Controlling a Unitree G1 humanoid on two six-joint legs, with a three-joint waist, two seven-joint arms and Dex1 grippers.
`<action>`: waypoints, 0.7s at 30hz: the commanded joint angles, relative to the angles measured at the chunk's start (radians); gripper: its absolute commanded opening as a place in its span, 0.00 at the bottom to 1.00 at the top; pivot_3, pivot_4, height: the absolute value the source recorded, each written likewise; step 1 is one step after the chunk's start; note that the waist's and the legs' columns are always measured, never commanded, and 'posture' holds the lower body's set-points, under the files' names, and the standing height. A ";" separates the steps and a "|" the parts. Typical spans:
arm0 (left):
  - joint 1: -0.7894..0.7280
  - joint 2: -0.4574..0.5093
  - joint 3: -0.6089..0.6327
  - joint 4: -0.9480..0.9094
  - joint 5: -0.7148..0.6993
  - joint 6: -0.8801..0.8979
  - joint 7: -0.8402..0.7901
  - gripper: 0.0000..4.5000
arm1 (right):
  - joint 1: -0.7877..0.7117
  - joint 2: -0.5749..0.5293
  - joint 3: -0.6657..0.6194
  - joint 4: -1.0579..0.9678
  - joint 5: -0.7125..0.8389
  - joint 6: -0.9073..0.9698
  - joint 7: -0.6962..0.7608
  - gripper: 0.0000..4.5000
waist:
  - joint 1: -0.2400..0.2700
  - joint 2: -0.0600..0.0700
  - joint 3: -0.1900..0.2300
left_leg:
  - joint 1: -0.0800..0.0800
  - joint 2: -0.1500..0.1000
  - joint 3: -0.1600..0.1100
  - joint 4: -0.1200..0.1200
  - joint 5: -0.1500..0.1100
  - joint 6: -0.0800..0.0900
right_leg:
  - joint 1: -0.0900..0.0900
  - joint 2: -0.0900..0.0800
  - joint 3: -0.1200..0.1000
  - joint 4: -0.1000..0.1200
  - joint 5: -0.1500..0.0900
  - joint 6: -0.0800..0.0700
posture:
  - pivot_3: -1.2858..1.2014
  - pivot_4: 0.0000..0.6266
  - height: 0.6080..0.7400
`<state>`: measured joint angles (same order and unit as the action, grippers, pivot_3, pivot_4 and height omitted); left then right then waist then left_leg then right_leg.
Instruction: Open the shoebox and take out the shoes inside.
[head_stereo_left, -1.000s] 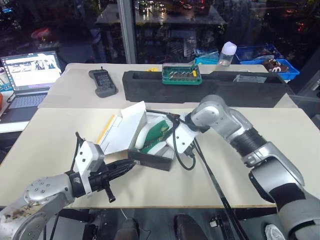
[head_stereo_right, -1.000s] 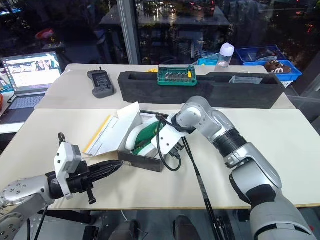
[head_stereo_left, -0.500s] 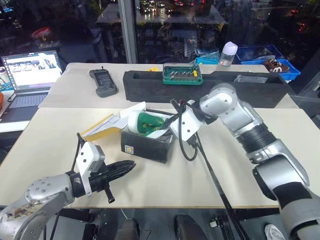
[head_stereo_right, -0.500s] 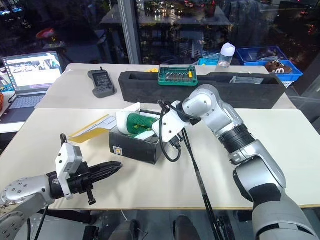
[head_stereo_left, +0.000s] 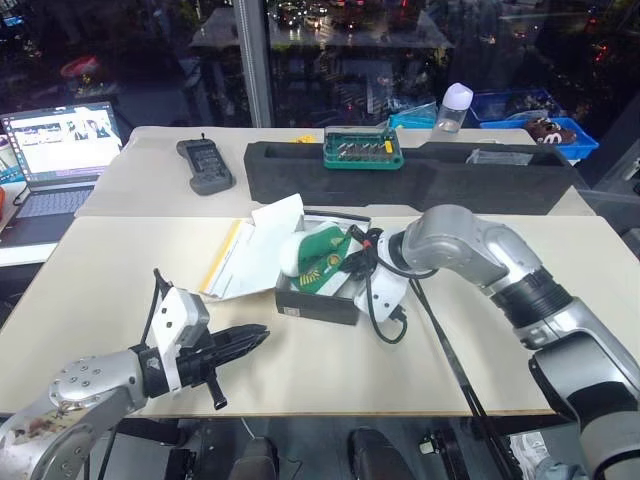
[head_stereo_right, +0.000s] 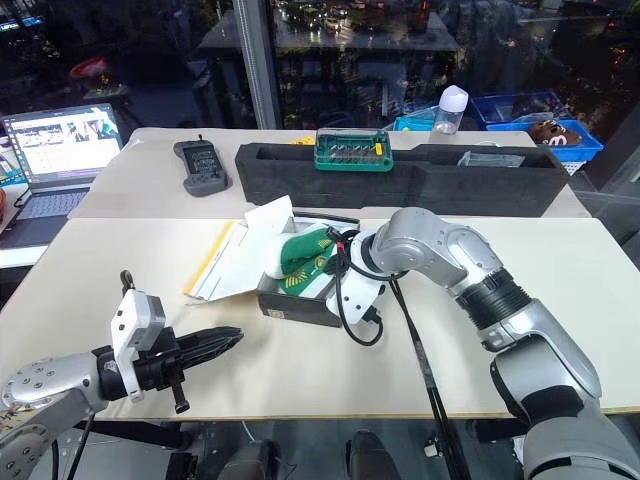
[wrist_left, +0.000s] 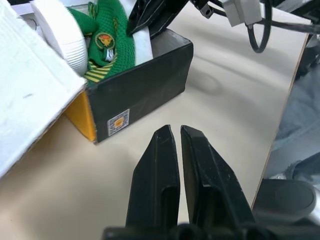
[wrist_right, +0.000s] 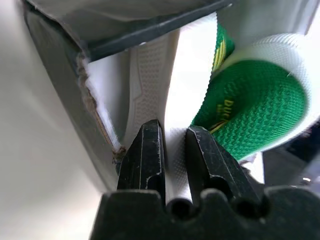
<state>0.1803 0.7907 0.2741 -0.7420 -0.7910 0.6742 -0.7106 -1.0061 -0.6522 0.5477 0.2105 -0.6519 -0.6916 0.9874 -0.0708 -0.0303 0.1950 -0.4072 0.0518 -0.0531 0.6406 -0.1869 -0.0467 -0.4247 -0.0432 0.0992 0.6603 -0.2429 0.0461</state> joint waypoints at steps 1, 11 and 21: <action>0.007 0.002 0.027 -0.005 0.002 -0.027 -0.015 0.07 | -0.021 0.005 -0.094 -0.058 -0.018 0.041 -0.118 0.07 | 0.001 0.000 0.000 | 0.000 0.000 0.000 0.000 0.000 0.000 | 0.000 0.000 0.000 0.000 0.000 0.000 | 0.52 0.24 0.81; 0.005 0.003 0.025 0.005 0.006 -0.028 -0.030 0.07 | 0.052 -0.024 -0.132 -0.164 0.005 0.074 -0.183 0.07 | 0.003 0.000 0.000 | 0.000 0.000 -0.001 0.000 0.000 0.000 | 0.000 0.000 0.000 0.000 -0.001 0.000 | 0.52 0.24 0.81; -0.010 0.005 0.022 0.009 0.006 -0.020 -0.031 0.07 | 0.096 -0.063 -0.186 -0.201 -0.012 0.101 -0.237 0.07 | 0.002 0.000 0.000 | 0.001 0.000 -0.001 0.000 0.000 0.000 | 0.001 0.000 0.000 0.001 -0.001 0.000 | 0.52 0.24 0.81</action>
<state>0.1750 0.7911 0.2808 -0.7282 -0.7827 0.6707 -0.7360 -0.9040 -0.7044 0.4250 0.0608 -0.6916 -0.6112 0.7832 -0.0688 -0.0305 0.1949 -0.4067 0.0514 -0.0537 0.6408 -0.1868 -0.0466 -0.4240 -0.0434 0.0993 0.6612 -0.2438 0.0460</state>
